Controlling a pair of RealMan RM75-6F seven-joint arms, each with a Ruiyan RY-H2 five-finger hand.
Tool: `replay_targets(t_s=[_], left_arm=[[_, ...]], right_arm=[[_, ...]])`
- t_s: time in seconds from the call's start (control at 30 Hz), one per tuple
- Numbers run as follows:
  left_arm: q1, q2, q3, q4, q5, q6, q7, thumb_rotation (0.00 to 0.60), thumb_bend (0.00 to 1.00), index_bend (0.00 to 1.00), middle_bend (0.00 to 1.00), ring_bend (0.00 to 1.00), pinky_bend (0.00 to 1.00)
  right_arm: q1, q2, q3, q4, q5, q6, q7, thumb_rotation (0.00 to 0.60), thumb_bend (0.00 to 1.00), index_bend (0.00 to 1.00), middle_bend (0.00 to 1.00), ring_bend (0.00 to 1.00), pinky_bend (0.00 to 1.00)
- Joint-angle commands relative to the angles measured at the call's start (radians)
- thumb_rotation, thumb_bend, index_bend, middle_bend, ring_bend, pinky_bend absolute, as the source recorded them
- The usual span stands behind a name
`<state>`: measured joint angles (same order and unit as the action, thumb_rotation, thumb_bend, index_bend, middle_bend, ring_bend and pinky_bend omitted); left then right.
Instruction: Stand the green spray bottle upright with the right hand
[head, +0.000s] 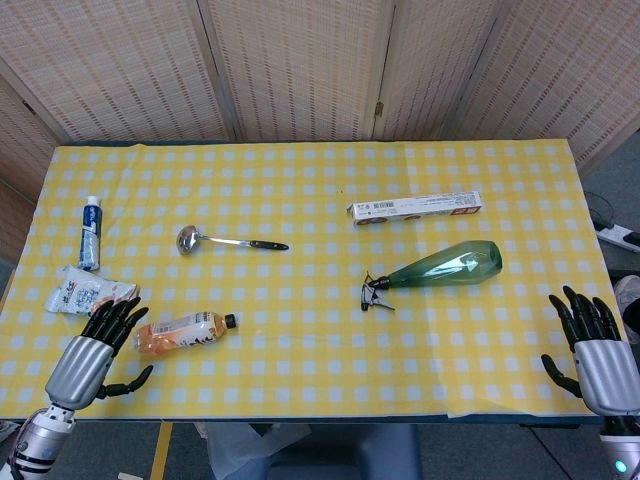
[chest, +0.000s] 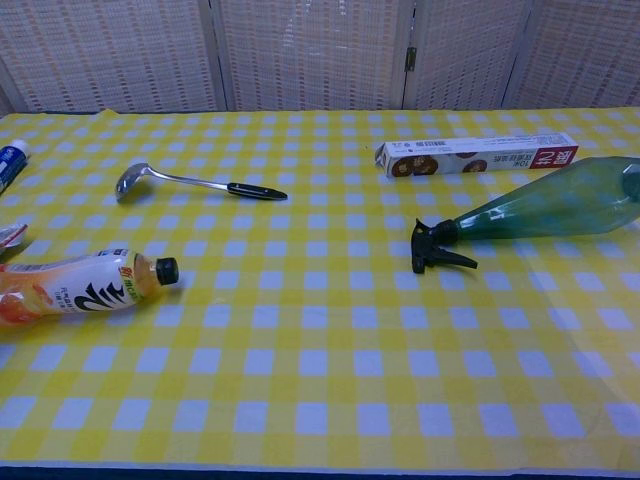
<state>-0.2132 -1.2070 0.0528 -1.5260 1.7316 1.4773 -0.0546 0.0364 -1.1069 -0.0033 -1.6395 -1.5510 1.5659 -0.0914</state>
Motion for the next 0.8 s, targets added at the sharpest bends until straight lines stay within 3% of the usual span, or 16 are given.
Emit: replay_targets(t_s=[0.03,0.37,0.53,0.67,0.8], left_arm=[[0.002,0.001,0.001,-0.001,-0.001,0.0,0.008,0.245,0.38,0.0,0.05,0.07,0.01],[0.0,0.011,0.002,-0.005,0.012,0.016,-0.03,0.246,0.38,0.0,0.05,0.07,0.01],[0.006,0.023,0.003,-0.008,0.024,0.044,-0.065,0.246,0.38,0.0,0.05,0.07,0.01],[0.016,0.035,0.011,-0.01,0.043,0.075,-0.09,0.244,0.38,0.0,0.05,0.06,0.01],[0.026,0.05,0.014,-0.009,0.064,0.112,-0.123,0.244,0.38,0.0,0.05,0.06,0.01]], right_arm=[[0.003,-0.004,0.003,0.001,-0.002,-0.006,-0.005,0.6,0.35,0.0,0.0,0.0,0.0],[0.076,0.004,0.046,0.03,0.018,-0.115,0.072,0.6,0.35,0.0,0.0,0.0,0.0],[0.225,0.073,0.114,-0.078,0.068,-0.307,-0.193,0.6,0.35,0.0,0.0,0.0,0.0],[0.385,0.062,0.186,-0.124,0.251,-0.525,-0.441,0.6,0.35,0.05,0.0,0.0,0.0],[0.504,-0.012,0.197,-0.142,0.425,-0.608,-0.719,0.6,0.35,0.06,0.0,0.0,0.0]])
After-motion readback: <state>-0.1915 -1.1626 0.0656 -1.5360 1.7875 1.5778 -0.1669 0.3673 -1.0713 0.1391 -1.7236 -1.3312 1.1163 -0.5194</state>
